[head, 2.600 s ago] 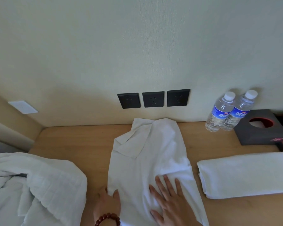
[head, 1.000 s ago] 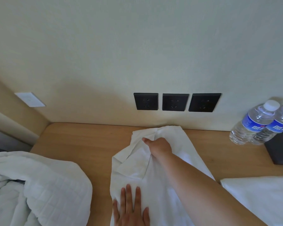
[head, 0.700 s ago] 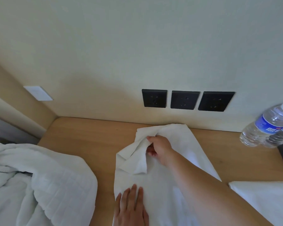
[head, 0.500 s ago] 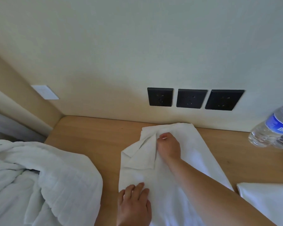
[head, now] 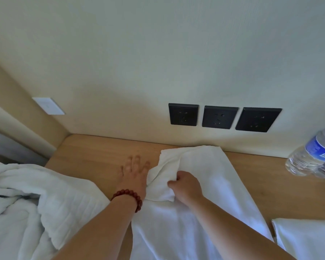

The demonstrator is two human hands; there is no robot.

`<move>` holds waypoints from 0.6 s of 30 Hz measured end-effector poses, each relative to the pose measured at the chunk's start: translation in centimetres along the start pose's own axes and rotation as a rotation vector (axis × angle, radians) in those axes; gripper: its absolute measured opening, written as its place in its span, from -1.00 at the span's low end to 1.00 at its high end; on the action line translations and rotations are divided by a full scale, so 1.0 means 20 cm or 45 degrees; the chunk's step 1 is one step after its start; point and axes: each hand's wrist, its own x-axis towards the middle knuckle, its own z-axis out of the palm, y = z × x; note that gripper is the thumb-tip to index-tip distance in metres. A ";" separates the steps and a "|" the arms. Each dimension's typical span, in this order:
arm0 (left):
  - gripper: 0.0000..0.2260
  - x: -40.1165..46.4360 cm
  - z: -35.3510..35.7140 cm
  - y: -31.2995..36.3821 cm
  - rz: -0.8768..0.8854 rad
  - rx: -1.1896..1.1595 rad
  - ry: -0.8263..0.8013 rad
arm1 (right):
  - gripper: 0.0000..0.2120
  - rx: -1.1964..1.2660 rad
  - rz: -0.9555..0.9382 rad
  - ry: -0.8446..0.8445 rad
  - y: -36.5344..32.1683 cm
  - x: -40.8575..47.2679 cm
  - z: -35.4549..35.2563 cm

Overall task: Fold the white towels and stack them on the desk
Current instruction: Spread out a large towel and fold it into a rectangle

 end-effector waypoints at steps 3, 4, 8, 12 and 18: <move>-0.44 0.03 0.06 0.02 0.165 -0.022 -0.032 | -0.75 0.101 -0.001 0.034 0.03 -0.01 -0.03; -0.52 0.04 0.07 0.02 0.189 -0.058 -0.015 | -0.77 0.120 0.000 0.039 0.04 -0.01 -0.03; -0.63 0.09 0.05 0.05 0.147 -0.243 0.067 | -0.95 0.172 -0.011 0.050 0.10 0.00 -0.04; -0.63 0.07 -0.03 0.10 -0.005 -0.499 0.227 | -0.92 0.317 0.014 0.041 0.10 0.01 -0.04; -0.88 -0.07 -0.05 0.21 0.343 -0.676 0.484 | -0.83 1.077 0.216 -0.010 -0.02 -0.01 -0.05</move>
